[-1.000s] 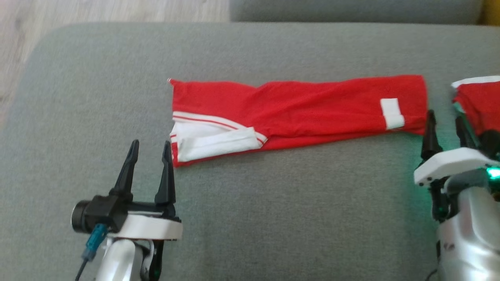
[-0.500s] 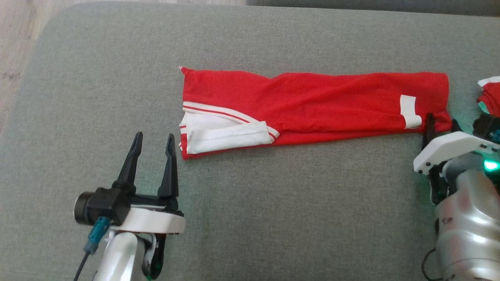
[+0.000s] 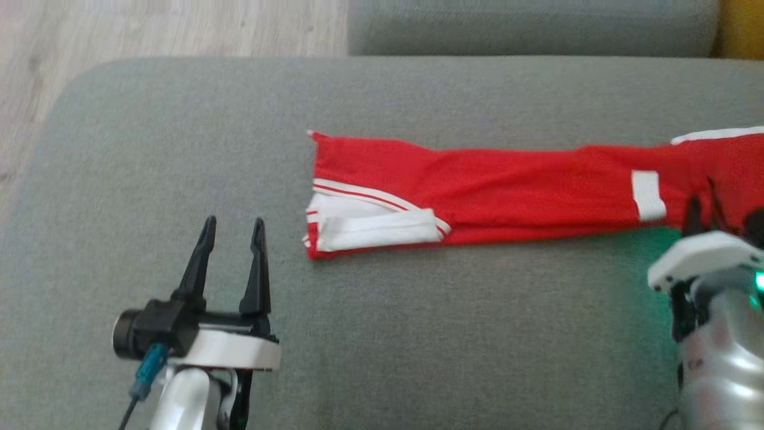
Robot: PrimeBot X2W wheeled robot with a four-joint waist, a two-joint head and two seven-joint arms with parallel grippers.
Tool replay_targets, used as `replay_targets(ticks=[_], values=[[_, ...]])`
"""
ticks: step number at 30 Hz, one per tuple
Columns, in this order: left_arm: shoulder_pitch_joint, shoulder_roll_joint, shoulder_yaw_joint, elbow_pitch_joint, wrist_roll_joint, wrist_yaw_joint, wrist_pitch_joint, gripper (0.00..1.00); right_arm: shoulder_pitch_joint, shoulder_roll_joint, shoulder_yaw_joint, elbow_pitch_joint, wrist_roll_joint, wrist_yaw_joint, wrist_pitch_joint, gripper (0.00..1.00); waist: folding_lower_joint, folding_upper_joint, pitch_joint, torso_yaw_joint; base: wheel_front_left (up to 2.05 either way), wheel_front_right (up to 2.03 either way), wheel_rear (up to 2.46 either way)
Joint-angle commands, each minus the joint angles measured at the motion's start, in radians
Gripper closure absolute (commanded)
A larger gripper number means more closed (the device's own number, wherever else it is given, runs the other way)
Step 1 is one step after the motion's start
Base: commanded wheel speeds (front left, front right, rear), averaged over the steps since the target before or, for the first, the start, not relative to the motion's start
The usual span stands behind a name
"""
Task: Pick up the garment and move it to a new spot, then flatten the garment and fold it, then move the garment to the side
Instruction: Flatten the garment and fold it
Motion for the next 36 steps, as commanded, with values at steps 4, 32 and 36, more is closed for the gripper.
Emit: replay_targets(ticks=[4,32,36], values=[[0.017,0.004,0.040,-0.036,-0.003,0.013,-0.005,0.00,0.048,-0.010,0.003,-0.079,0.032,-0.001,-0.026,1.00,0.0001,-0.0001,-0.044,-0.034,0.00,0.00,0.00],[0.016,0.004,-0.065,-0.012,-0.022,0.013,-0.005,0.00,0.061,0.032,0.567,-0.283,0.433,-0.001,0.040,1.00,0.0001,-0.0001,-0.102,0.167,0.00,0.00,0.00],[-0.003,0.004,-0.099,-0.023,-0.039,0.021,-0.005,0.00,0.036,0.032,0.676,-0.253,0.481,-0.001,0.034,1.00,0.0001,-0.0001,-0.077,0.216,0.00,0.00,0.00]])
